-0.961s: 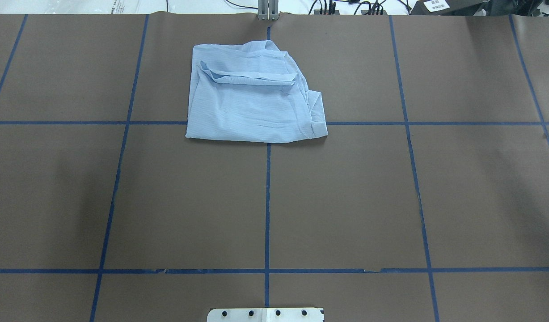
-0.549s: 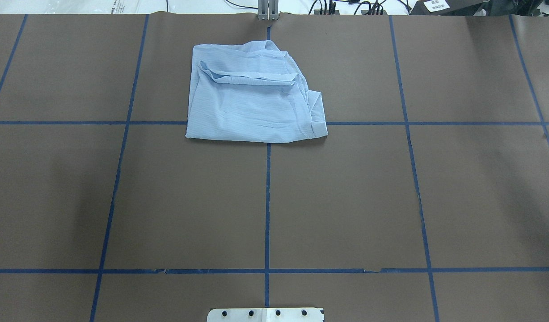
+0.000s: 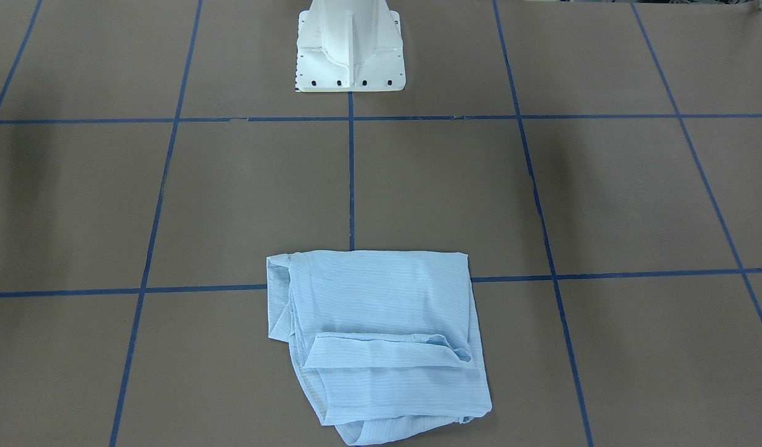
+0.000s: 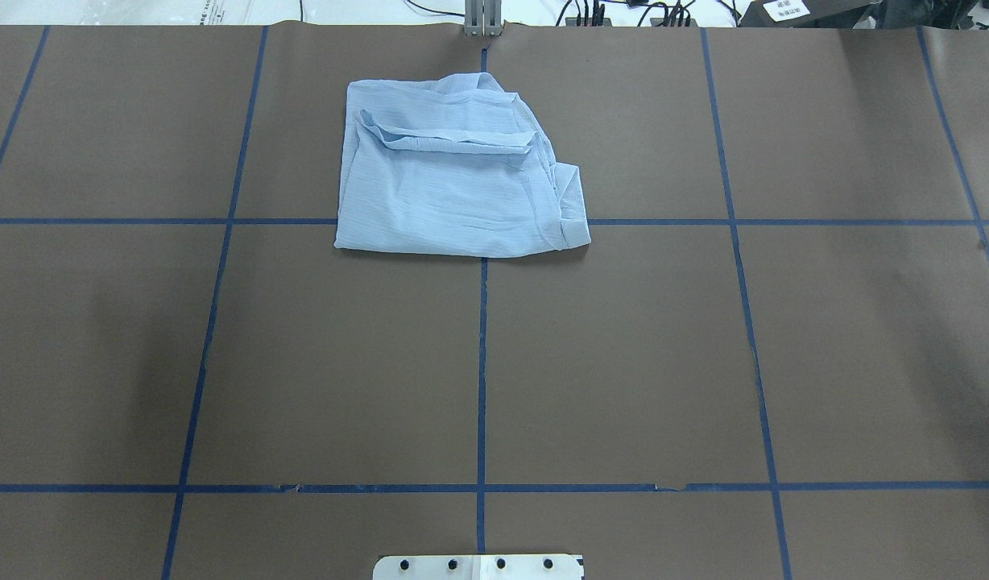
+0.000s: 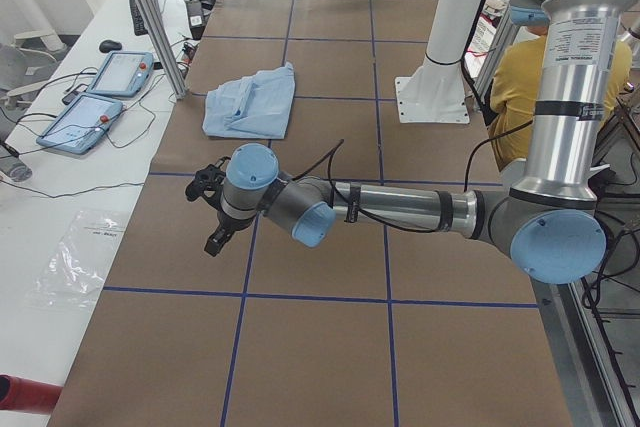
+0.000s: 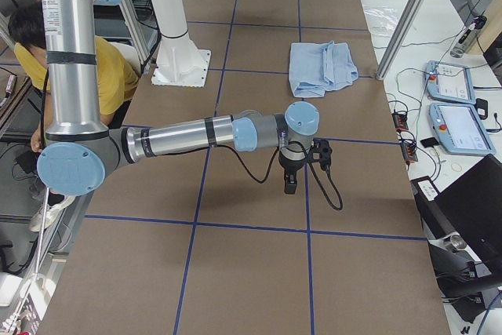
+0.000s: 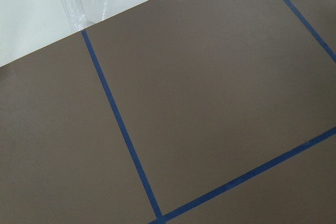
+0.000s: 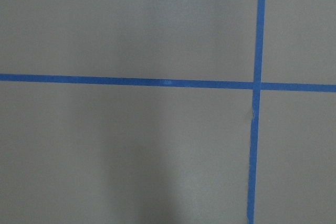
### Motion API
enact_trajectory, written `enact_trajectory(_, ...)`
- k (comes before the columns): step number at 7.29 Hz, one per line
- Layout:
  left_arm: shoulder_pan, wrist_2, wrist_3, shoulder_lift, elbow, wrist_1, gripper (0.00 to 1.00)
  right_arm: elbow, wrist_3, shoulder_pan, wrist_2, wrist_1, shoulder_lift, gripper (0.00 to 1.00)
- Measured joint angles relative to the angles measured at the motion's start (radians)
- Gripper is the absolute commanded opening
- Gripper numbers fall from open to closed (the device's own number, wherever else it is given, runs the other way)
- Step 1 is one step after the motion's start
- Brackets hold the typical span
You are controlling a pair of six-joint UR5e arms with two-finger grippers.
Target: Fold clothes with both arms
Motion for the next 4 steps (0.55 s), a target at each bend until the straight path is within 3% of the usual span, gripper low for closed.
enact_trajectory(4, -0.001, -0.001, -0.006, -0.028, -0.001, 0.087, 0.99, -0.069, 0.003, 0.004, -0.004, 0.020, 0.006, 1.00)
